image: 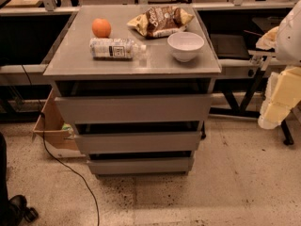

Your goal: Open bottom drawer

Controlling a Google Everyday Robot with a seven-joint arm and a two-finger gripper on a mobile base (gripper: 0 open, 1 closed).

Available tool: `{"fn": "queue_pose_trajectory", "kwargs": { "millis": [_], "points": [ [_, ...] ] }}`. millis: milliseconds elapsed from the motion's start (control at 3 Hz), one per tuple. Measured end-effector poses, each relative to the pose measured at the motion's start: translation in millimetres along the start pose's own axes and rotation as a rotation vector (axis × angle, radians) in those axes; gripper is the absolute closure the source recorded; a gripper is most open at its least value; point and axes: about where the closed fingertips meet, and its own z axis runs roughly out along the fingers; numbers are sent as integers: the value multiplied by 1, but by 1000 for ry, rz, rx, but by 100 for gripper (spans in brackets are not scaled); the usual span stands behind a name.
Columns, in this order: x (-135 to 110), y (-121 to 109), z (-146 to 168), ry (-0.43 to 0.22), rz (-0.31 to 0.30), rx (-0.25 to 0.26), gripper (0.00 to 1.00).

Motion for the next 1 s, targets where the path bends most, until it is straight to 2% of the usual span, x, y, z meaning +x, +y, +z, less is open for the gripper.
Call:
{"fn": "queue_pose_trajectory", "kwargs": {
  "millis": [667,1000],
  "points": [
    [0,11,16,-18,24,-19,0],
    [-4,29,50,-48,37,-51,0]
  ]
}}
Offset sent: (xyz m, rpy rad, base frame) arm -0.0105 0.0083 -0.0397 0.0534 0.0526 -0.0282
